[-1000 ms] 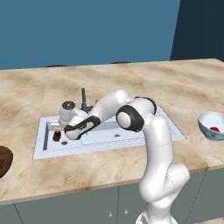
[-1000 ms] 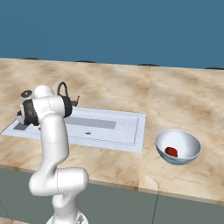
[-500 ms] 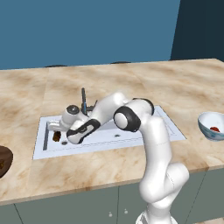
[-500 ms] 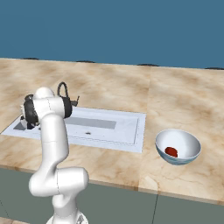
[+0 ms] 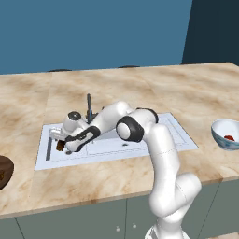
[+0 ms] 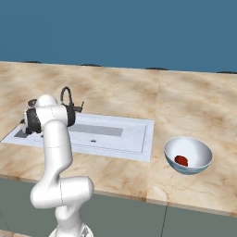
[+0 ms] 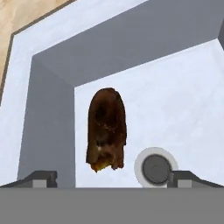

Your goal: Pick the sweet potatos from the sink and place them in one bowl. Place the bell pepper in the other bowl. Then turn off the sink faucet.

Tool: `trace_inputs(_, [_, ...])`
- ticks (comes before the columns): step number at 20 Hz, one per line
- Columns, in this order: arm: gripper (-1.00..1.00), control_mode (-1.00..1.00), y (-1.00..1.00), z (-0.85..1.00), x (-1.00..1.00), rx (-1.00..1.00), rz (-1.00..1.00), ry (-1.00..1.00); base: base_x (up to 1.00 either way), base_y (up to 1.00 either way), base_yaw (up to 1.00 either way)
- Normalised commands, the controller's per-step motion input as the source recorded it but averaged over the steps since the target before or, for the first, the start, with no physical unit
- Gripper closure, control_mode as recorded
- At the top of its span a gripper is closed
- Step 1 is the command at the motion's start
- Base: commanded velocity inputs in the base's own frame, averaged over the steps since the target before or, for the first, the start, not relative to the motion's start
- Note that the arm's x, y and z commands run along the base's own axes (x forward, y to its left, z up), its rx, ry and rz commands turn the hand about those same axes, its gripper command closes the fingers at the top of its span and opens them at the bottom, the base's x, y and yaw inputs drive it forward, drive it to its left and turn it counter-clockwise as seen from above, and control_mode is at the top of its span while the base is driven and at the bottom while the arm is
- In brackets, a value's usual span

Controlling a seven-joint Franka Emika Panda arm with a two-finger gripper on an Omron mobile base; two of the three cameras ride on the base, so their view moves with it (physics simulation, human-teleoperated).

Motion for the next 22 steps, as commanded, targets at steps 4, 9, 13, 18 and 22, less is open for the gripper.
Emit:
trace_inputs(4, [-1.00, -1.00, 0.00, -0.02, 0.30, 0.00, -0.03, 0.08, 0.00, 0.00, 0.00])
trace_inputs(9, [-1.00, -1.00, 0.01, -0.31, 0.14, 0.00, 0.00, 0.09, 0.00, 0.00, 0.00])
trace_inputs(13, [-1.00, -1.00, 0.06, -0.31, 0.00, 0.00, 0.00, 0.05, 0.00, 0.00, 0.00])
trace_inputs(18, [-1.00, -1.00, 0.16, -0.15, 0.18, 0.00, 0.00, 0.01, 0.00, 0.00, 0.00])
trace_inputs(22, [-1.00, -1.00, 0.25, -0.32, 0.25, -0.02, 0.00, 0.05, 0.00, 0.00, 0.00])
